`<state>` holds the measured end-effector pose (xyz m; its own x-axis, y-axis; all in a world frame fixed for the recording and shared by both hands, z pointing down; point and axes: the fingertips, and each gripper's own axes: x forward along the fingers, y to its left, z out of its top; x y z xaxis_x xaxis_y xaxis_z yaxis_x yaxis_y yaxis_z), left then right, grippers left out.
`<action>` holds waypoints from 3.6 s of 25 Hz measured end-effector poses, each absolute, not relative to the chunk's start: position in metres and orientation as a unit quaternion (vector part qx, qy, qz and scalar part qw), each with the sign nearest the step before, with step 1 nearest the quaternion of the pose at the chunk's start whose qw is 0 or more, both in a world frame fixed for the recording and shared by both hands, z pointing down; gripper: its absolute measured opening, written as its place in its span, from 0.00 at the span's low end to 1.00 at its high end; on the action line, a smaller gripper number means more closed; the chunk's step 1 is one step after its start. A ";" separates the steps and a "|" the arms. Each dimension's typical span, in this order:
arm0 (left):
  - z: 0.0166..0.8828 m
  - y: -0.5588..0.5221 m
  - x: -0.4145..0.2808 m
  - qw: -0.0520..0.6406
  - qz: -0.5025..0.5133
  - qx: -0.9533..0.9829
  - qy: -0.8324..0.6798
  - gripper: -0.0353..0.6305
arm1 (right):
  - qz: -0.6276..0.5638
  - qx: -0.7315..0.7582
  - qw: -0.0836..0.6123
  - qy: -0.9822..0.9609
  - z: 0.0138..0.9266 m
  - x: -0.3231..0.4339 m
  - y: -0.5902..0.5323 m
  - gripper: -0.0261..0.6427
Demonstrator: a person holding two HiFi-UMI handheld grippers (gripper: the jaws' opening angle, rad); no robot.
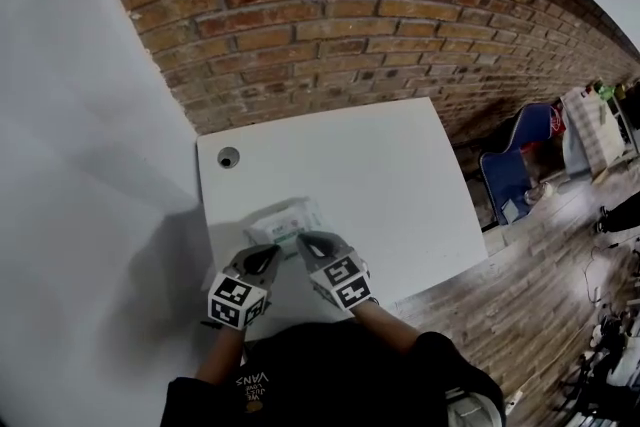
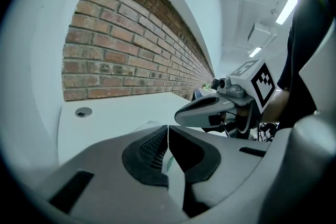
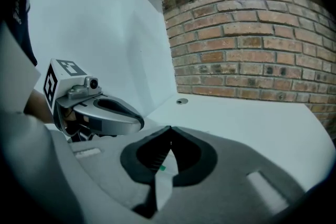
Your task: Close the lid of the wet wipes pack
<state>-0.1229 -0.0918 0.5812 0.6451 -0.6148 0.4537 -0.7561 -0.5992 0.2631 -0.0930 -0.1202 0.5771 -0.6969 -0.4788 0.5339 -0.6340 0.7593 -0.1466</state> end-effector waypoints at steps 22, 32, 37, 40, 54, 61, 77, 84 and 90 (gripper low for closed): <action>0.520 -0.052 -0.146 0.148 0.106 0.903 -0.388 0.06 | 0.118 0.398 0.176 -0.893 0.521 -0.080 -0.082 0.04; 0.503 -0.047 -0.144 0.128 0.094 0.902 -0.402 0.06 | 0.106 0.400 0.152 -0.897 0.500 -0.070 -0.078 0.04; 0.493 -0.044 -0.140 0.118 0.087 0.894 -0.423 0.06 | 0.098 0.393 0.140 -0.904 0.487 -0.060 -0.078 0.03; 0.488 -0.041 -0.131 0.116 0.085 0.891 -0.431 0.06 | 0.094 0.387 0.135 -0.907 0.479 -0.050 -0.076 0.03; 0.465 -0.009 -0.097 0.092 0.064 0.876 -0.470 0.06 | 0.074 0.370 0.113 -0.919 0.452 -0.003 -0.051 0.04; 0.457 0.015 -0.085 0.084 0.060 0.866 -0.489 0.06 | 0.072 0.348 0.115 -0.928 0.449 0.012 -0.028 0.03; 0.440 0.054 -0.079 0.064 0.067 0.848 -0.522 0.06 | 0.074 0.284 0.107 -0.950 0.445 0.003 0.005 0.03; 0.437 0.064 -0.081 0.066 0.057 0.837 -0.540 0.06 | 0.065 0.274 0.114 -0.953 0.443 0.005 0.013 0.03; 0.437 0.069 -0.077 0.067 0.055 0.837 -0.541 0.06 | 0.069 0.274 0.117 -0.952 0.445 0.008 0.016 0.03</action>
<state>-0.0772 0.0686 0.4372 0.4092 -0.8976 0.1641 -0.9122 -0.4063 0.0520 0.0076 0.0160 0.4449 -0.8228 -0.5052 0.2603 -0.5375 0.8405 -0.0676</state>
